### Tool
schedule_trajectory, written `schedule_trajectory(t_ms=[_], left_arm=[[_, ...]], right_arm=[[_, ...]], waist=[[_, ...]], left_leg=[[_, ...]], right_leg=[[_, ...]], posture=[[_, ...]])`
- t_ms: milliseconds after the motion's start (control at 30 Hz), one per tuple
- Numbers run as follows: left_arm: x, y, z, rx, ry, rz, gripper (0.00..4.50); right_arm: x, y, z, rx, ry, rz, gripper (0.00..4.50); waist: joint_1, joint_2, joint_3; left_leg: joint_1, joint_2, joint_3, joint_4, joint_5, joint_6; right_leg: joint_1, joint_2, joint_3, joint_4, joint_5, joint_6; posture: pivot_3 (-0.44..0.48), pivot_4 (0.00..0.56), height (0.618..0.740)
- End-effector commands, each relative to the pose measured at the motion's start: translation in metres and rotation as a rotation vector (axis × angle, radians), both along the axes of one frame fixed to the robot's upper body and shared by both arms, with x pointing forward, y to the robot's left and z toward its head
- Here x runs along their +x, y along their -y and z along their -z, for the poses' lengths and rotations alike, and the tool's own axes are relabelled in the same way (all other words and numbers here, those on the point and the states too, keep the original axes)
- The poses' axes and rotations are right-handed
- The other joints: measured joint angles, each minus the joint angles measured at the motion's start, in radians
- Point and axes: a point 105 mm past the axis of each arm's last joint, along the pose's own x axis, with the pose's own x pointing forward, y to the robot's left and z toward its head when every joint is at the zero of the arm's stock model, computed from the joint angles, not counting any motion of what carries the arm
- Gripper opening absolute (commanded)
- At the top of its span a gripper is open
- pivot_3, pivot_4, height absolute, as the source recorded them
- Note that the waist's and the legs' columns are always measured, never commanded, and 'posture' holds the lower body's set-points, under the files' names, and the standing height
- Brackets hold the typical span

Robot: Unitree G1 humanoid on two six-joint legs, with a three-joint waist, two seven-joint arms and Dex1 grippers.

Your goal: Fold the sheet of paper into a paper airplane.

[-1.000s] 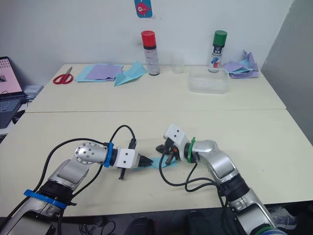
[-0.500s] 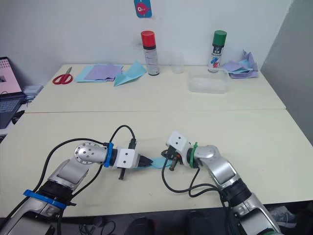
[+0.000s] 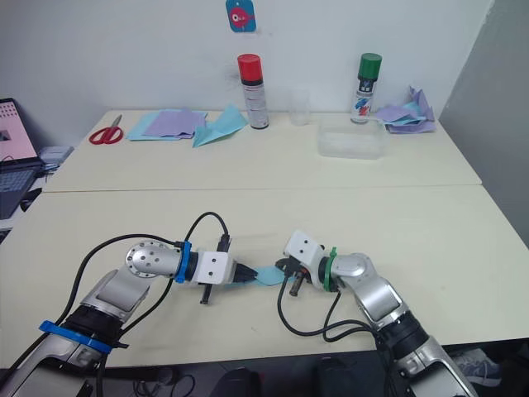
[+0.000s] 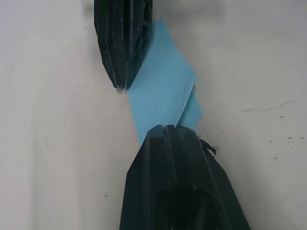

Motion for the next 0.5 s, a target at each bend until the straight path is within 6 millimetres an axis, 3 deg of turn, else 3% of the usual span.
schedule_trajectory(t_ms=[33,333,500], left_arm=[[-0.014,-0.022,0.031,0.135,-0.121,-0.027,0.03],[-0.013,-0.02,0.032,0.131,-0.122,-0.025,0.03],[-0.013,-0.019,0.032,0.13,-0.123,-0.022,0.03]], right_arm=[[0.003,0.031,0.032,-0.096,-0.108,0.139,0.0],[0.0,0.07,0.042,-0.142,-0.159,0.305,0.0],[0.002,0.078,0.038,-0.119,-0.168,0.359,0.0]], waist=[[0.0,0.0,-0.001],[0.001,-0.001,-0.002],[0.001,-0.001,-0.004]], left_leg=[[0.0,0.0,0.0,0.0,0.0,0.0],[0.001,0.0,0.0,-0.001,0.0,0.0],[0.003,0.0,0.0,-0.002,0.0,0.0]], right_leg=[[0.0,0.0,0.0,0.0,0.0,0.0],[0.001,-0.001,0.001,0.0,0.0,0.0],[0.001,-0.001,0.001,-0.001,-0.001,-0.001]], posture=[[0.0,0.15,0.74],[0.0,0.15,0.74],[0.0,0.15,0.74]])
